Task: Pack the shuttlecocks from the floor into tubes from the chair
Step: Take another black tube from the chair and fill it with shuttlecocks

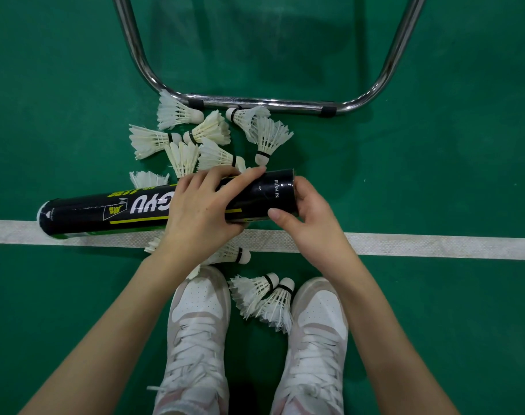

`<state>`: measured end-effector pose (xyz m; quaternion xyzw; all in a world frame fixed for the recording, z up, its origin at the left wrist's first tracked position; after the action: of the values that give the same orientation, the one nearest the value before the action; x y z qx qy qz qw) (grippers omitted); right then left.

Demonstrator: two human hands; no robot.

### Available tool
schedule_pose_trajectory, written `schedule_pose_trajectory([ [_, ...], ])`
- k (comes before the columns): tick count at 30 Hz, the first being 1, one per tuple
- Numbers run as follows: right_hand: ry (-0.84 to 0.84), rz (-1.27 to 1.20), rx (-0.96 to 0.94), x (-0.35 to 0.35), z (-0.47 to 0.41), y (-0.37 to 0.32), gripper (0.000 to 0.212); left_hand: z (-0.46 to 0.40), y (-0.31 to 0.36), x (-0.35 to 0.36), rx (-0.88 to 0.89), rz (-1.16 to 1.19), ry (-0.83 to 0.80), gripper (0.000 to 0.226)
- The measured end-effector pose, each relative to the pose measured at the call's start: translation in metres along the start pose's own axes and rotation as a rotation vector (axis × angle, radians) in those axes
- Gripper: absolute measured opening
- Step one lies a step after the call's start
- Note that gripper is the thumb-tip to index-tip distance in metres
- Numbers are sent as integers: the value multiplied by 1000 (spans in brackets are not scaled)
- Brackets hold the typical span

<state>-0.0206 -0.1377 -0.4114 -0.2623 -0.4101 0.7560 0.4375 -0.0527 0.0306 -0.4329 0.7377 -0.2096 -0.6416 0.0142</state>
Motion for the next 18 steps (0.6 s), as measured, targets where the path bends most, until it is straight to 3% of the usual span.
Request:
schedule_pose_trajectory([
  [10,-19,57,10,-3,-1,1,39,3,-2,2,0,-12,-9,85],
  [18,62,55,-28,-19,-14,-15,22,-1,-17,-1,-63,-3,-33,85],
])
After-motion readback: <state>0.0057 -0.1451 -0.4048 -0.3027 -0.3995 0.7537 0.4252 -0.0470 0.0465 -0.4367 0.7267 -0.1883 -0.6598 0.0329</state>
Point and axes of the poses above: each hand's wrist, its own z-axis away from the middle knuckle, its own x-axis out of the palm, y = z × x, the point moved 1 cm from there along -z, towards the middle knuckle, and after that the axes turned 12 degrees about x, right-handed, at the moved point
